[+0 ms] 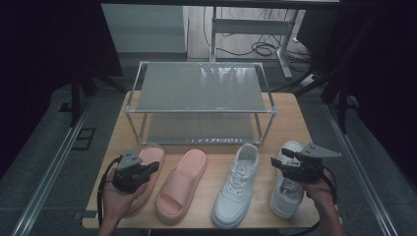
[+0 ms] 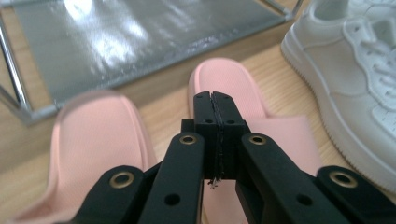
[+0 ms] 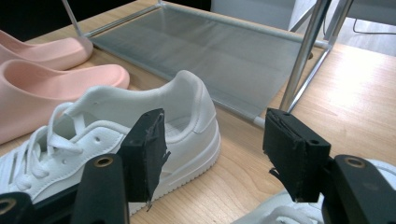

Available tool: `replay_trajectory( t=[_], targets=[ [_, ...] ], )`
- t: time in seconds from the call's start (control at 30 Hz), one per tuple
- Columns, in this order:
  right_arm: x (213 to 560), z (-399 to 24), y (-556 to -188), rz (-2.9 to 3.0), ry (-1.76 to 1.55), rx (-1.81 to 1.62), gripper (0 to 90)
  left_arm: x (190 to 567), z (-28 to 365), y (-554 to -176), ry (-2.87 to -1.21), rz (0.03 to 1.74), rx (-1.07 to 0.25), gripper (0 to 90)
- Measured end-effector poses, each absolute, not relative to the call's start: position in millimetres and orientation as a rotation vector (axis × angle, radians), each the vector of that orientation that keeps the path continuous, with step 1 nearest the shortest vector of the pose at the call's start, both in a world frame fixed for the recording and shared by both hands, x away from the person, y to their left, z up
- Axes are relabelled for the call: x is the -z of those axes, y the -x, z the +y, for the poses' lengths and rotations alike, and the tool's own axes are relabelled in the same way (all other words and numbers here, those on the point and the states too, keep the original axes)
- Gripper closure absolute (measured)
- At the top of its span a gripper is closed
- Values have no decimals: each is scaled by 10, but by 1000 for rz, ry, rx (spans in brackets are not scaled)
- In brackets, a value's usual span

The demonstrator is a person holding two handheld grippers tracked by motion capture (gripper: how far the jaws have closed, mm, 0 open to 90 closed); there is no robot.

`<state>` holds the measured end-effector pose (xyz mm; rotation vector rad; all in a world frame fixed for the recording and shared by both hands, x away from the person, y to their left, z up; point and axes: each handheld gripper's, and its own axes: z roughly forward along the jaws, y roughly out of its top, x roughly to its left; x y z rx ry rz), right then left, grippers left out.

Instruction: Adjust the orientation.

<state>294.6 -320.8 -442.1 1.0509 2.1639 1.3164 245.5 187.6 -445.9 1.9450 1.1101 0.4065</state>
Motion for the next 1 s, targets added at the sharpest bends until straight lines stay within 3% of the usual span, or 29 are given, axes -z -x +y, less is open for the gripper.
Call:
replay_trajectory(
  t=[0.5, 1.0],
  targets=[
    [4448, -3205, -2929, 2168, -1073, -1289, 396, 4733, 2153, -1995, -1923, 1238, -398, 900],
    [4470, -3217, -2927, 2171, -1085, -1271, 396, 4941, 2025, -2164, -1981, 1290, -401, 900]
  ],
)
